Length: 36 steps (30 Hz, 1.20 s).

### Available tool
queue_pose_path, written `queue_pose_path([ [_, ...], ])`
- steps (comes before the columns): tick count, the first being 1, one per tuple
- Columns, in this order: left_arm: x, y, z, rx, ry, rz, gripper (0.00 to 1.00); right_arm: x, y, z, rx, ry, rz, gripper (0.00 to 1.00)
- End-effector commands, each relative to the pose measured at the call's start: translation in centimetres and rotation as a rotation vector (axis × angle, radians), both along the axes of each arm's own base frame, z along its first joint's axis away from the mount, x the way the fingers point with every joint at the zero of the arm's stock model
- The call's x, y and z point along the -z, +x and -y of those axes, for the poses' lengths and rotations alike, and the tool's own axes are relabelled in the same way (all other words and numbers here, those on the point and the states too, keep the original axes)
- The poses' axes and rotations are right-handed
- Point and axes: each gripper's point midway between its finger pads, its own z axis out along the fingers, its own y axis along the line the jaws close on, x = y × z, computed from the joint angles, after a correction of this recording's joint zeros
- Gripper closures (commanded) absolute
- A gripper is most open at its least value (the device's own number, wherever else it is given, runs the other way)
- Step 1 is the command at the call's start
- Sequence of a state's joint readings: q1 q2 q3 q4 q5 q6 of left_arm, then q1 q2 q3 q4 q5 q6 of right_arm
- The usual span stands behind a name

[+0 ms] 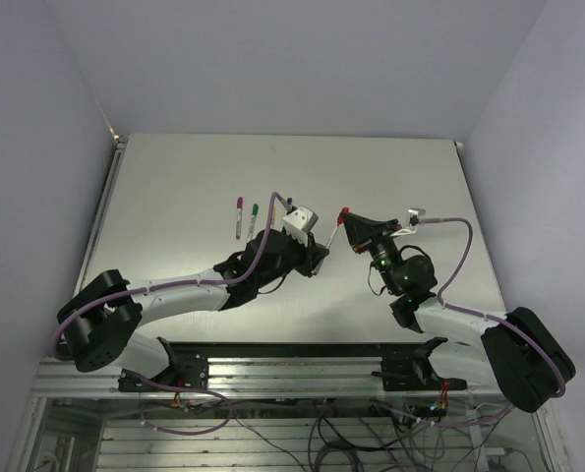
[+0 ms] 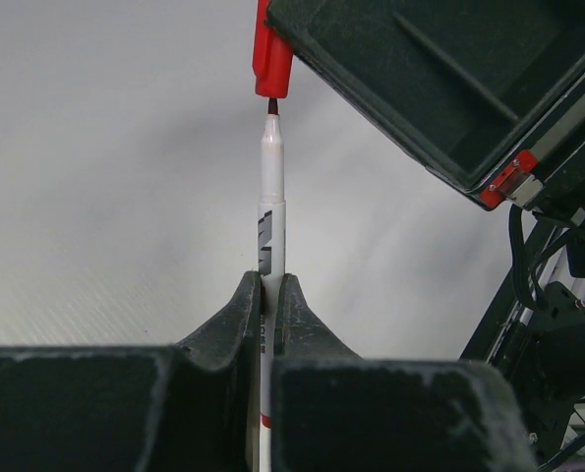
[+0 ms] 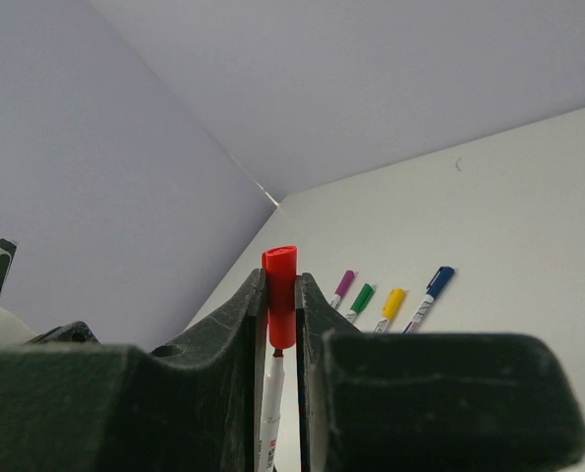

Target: Insert the pens into the pen caps

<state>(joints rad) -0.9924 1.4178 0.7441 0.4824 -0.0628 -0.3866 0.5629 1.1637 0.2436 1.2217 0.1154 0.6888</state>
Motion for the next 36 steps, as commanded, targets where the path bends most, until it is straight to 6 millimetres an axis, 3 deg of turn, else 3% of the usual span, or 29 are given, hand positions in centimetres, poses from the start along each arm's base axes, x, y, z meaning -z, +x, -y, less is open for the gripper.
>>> queue_pose_path([
  [1,-1.0,-0.1,0.3,0.015,-0.044,0.016,0.93,-0.1,-0.1,-0.2,-0.013,-0.003,0.01,1.0],
  [11,-1.3,0.3,0.0,-0.015,-0.062,0.029,0.93,0.8,-0.4,-1.2,-0.068,-0.027,-0.031,1.0],
  [20,-2.5,1.1,-0.1,-0.055,-0.11,0.059,0.93,2.7,-1.3,-2.8,-0.17,-0.074,-0.112,1.0],
  [36,-7.8,3.3,-0.7,-0.15,-0.239,0.181,0.93,7.2,-2.3,-5.3,-0.295,-0.238,-0.252,1.0],
])
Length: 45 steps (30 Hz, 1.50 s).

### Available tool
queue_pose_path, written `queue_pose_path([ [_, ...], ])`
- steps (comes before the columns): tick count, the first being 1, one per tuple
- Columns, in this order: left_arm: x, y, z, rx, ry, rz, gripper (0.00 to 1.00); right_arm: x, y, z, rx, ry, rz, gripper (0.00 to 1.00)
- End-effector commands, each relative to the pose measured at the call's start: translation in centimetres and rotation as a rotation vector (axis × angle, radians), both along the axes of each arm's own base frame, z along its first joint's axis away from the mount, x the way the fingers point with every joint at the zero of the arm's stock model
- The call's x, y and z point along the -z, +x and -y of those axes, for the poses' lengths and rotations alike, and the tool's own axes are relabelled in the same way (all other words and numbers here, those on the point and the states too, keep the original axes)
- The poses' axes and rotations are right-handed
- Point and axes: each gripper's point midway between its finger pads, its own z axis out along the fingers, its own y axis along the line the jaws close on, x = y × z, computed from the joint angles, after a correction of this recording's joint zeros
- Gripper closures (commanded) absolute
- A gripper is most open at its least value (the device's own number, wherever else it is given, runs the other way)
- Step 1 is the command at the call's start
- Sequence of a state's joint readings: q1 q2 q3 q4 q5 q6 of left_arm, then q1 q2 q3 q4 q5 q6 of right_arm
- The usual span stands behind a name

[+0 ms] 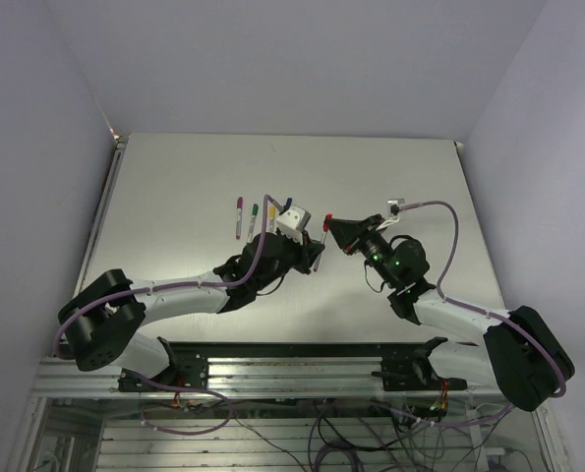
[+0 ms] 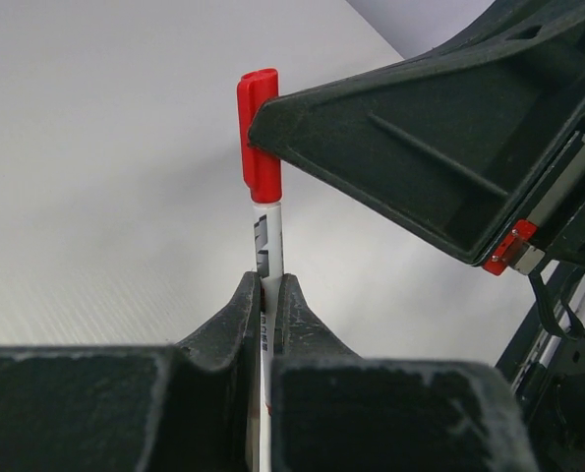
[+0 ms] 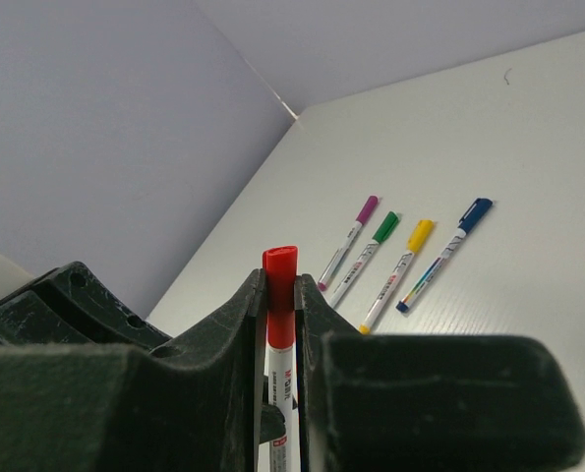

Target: Insert the pens into the pen caps

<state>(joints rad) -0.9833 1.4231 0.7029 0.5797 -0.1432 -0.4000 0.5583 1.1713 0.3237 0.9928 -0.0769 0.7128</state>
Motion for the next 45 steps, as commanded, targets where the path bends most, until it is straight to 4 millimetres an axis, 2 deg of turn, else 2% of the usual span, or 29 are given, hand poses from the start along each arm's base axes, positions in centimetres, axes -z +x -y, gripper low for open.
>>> queue_pose_path([
  [1,-7.9,2.0,0.1,-0.073,-0.188,0.168,0.93,5.2,-1.6,-1.9,-0.106,-0.166,-0.133,1.0],
  [9,-10.0,3.5,-1.0,-0.136,-0.219,0.219,0.93,8.2,-1.7,-2.2,-0.101,-0.273,-0.217,1.0],
  [14,-10.9,4.4,-1.8,-0.165,-0.242,0.237,0.93,9.3,-2.4,-3.1,-0.139,-0.329,-0.239,1.0],
  [32,-12.2,7.0,-4.5,-0.241,-0.273,0.271,0.93,13.7,-4.3,-4.5,-0.226,-0.431,-0.367,1.0],
  [37,-11.6,7.0,-4.0,-0.215,-0.255,0.254,0.93,13.9,-3.7,-4.6,-0.205,-0.438,-0.367,1.0],
  [41,-9.6,7.0,-3.5,-0.202,-0.215,0.206,0.93,12.1,-2.0,-4.7,-0.145,-0.428,-0.321,1.0],
  [45,-7.1,7.6,-3.9,-0.237,-0.133,0.162,0.93,10.6,-0.2,-3.7,-0.04,-0.457,-0.296,1.0],
])
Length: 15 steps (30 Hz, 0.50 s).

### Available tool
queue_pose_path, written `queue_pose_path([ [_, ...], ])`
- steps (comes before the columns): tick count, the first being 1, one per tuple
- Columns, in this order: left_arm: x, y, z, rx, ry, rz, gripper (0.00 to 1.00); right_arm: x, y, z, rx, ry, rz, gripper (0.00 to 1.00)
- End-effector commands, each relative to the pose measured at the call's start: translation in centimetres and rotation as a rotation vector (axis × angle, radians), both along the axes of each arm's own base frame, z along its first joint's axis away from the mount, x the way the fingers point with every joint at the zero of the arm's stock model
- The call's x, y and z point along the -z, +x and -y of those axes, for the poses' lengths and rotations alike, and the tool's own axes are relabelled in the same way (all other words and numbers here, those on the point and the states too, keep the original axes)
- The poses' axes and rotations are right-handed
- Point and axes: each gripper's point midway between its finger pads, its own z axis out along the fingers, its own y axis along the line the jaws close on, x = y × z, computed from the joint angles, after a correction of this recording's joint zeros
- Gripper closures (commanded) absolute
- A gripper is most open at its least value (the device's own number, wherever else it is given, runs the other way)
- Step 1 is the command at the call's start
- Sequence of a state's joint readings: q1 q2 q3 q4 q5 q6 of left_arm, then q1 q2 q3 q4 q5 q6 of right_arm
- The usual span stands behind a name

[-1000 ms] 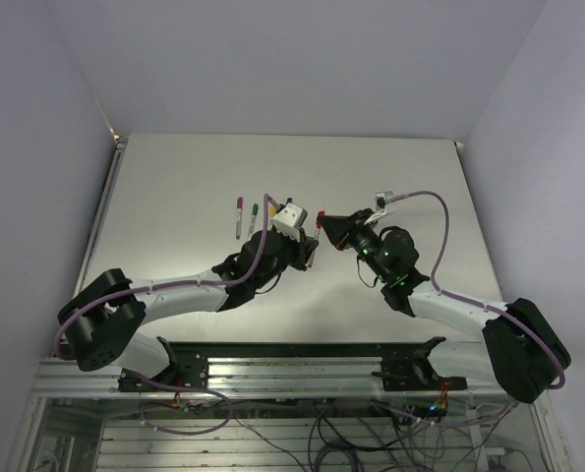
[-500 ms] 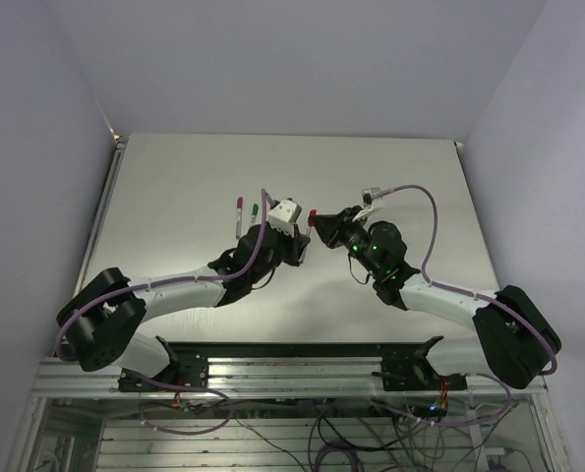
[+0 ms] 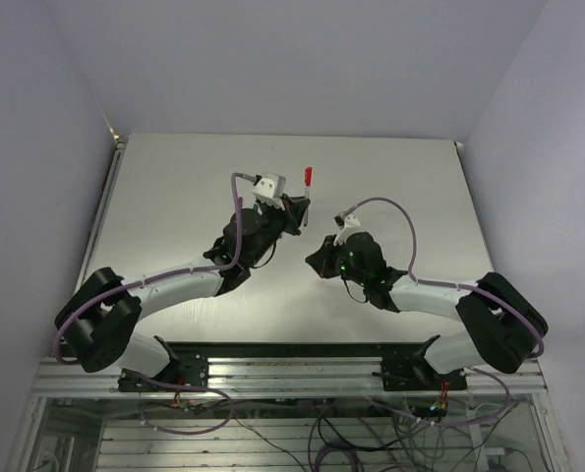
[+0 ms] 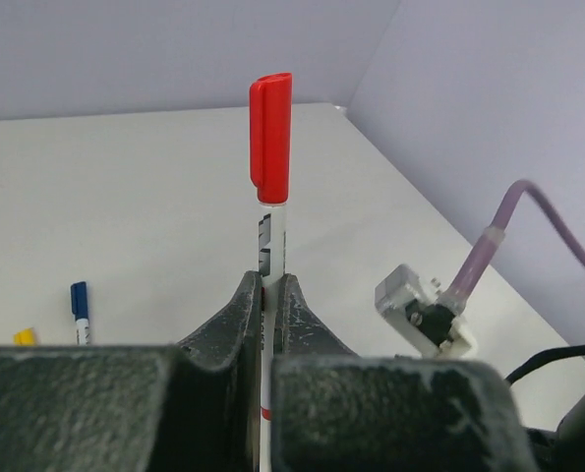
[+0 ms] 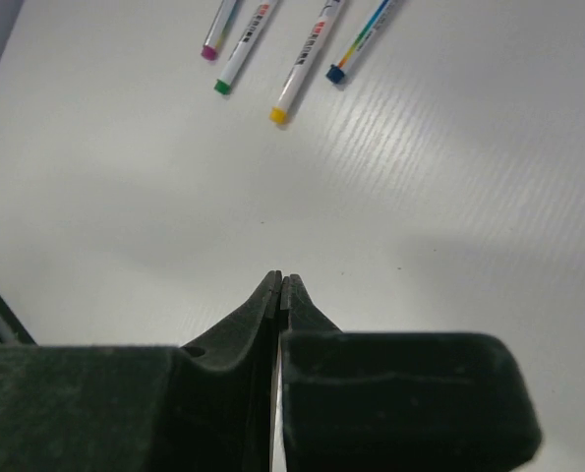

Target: Insert the pens into the pen caps

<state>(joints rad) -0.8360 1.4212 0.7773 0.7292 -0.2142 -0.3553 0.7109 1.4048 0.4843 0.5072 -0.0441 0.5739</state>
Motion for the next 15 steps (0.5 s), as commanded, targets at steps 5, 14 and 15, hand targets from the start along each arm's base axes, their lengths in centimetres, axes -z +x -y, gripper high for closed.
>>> queue_pose_path([
  [5,4.6,1.9,-0.3,-0.081,0.149,-0.122,0.93,-4.1,3.4,3.3,0.214,-0.096,0.124,0.8],
  [14,13.8,4.9,1.3,-0.091,0.352,-0.324,0.93,-5.4,3.6,9.0,0.47,-0.173,0.129,0.64],
  [15,14.4,5.2,1.4,-0.101,0.365,-0.334,0.93,-5.4,3.6,9.5,0.491,-0.182,0.13,0.64],
])
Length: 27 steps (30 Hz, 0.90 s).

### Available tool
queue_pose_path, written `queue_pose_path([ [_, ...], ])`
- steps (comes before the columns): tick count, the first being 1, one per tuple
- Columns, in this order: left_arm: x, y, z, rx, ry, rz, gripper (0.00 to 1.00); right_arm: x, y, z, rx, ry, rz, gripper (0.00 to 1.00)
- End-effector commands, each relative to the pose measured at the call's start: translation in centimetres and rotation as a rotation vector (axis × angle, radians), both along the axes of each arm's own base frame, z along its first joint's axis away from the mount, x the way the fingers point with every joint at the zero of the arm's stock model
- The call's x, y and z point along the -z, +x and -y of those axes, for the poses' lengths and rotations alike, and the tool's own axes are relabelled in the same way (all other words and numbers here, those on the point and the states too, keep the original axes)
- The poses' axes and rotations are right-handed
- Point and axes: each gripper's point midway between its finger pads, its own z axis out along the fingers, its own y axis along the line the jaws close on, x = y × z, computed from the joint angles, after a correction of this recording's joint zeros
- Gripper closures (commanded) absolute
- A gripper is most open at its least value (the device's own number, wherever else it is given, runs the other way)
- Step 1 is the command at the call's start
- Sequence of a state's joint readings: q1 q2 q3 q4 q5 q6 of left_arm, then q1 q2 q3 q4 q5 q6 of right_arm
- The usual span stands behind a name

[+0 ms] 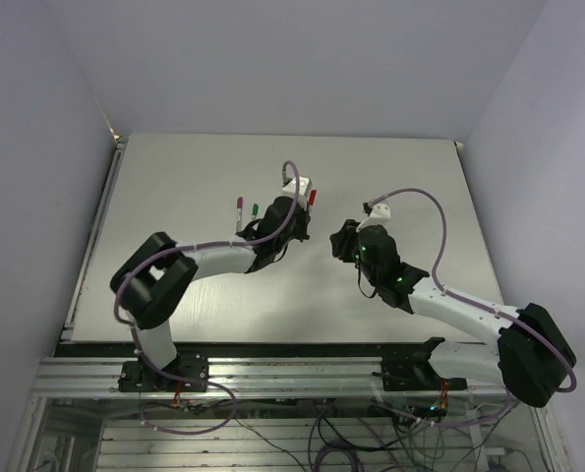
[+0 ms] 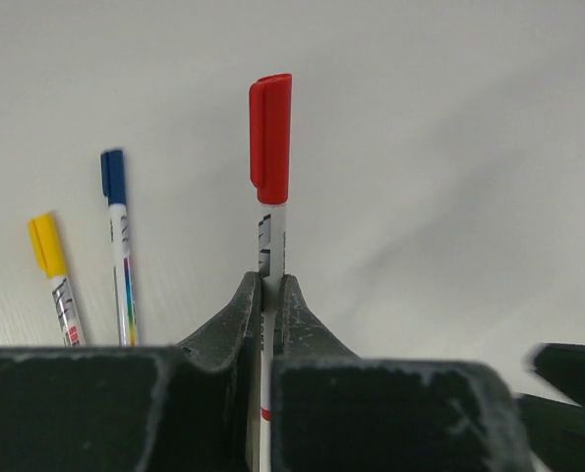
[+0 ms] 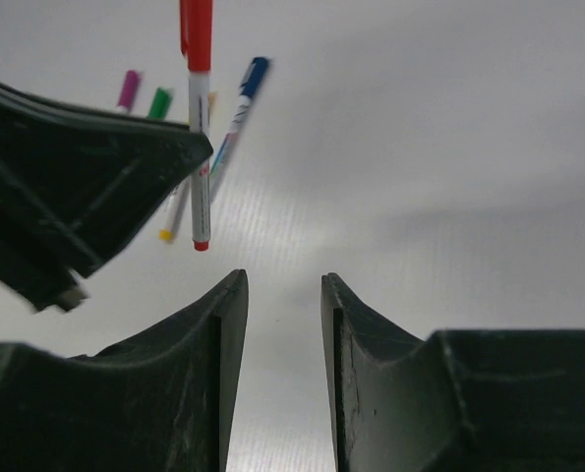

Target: Insert the pens into the pen caps

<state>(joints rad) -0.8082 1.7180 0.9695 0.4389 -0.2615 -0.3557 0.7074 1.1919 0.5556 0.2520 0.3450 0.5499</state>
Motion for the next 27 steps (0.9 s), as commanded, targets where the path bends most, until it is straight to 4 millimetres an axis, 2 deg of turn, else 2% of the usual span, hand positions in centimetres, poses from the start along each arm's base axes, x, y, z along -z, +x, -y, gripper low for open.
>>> queue_pose_path([
  [1,3.0,1.4,0.1,-0.038,0.083,-0.072,0.93,-0.2,0.2,3.5,0.161,-0.061,-0.004,0.63],
  [5,5.3,2.7,0.1,-0.071,0.149,-0.113,0.93,-0.3,-0.1,4.6,0.201,-0.071,-0.007,0.63],
  [15,8.3,5.4,-0.9,-0.158,0.223,-0.171,0.93,0.2,-0.2,5.3,0.231,-0.078,-0.017,0.61],
  [27,11.7,6.5,-1.4,-0.175,0.277,-0.236,0.93,0.8,-0.2,5.4,0.238,-0.083,-0.03,0.59],
])
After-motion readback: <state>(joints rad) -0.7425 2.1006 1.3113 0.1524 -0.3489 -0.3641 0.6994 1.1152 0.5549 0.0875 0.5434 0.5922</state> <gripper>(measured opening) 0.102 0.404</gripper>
